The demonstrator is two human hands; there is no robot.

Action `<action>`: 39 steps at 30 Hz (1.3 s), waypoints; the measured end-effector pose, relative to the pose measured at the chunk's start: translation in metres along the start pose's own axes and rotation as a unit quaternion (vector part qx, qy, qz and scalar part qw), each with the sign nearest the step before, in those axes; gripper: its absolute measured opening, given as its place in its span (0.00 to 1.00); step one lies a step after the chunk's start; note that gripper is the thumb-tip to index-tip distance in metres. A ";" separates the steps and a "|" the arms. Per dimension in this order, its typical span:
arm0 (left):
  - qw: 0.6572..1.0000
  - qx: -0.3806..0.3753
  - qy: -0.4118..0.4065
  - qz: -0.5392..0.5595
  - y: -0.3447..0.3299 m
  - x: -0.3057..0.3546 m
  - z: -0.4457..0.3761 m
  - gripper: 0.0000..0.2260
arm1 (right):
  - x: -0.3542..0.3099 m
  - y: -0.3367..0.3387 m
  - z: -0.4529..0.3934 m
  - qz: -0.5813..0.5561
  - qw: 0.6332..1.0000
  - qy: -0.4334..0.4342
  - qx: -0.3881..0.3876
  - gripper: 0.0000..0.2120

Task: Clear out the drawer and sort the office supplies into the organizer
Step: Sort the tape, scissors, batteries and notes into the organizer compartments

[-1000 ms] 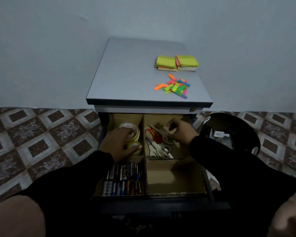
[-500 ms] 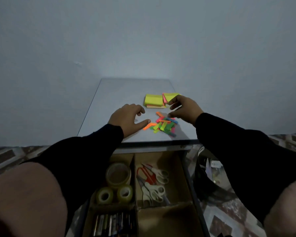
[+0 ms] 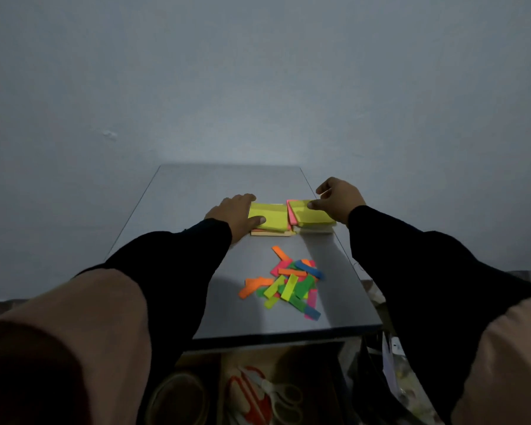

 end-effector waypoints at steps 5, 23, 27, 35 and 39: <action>0.999 -0.043 0.010 0.015 -0.017 -0.004 -0.028 0.25 | 0.001 -0.016 -0.022 0.087 0.995 -0.045 -0.037 0.31; 0.990 -0.116 0.005 -0.079 -0.001 0.012 -0.044 0.23 | 0.005 -0.028 -0.030 0.090 0.991 -0.091 -0.032 0.37; 0.988 -0.130 0.003 -0.087 -0.002 0.015 -0.045 0.22 | 0.005 -0.029 -0.023 0.042 0.996 -0.081 -0.024 0.36; 0.994 -0.095 0.051 -0.030 0.002 0.009 -0.041 0.27 | 0.009 -0.032 -0.019 0.048 0.995 -0.084 -0.021 0.36; 0.987 -0.026 0.132 0.083 0.004 -0.009 -0.028 0.30 | 0.013 -0.033 -0.010 0.010 0.998 -0.069 0.011 0.31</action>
Point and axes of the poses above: each hand's wrist, its own z-axis away from the middle knuckle, its own y-axis out of the back of the hand, x = y × z, the point moved 6 cm from there along -z, towards the middle knuckle, and after that the axes turned 11 degrees about -y, right-handed, at the moved point
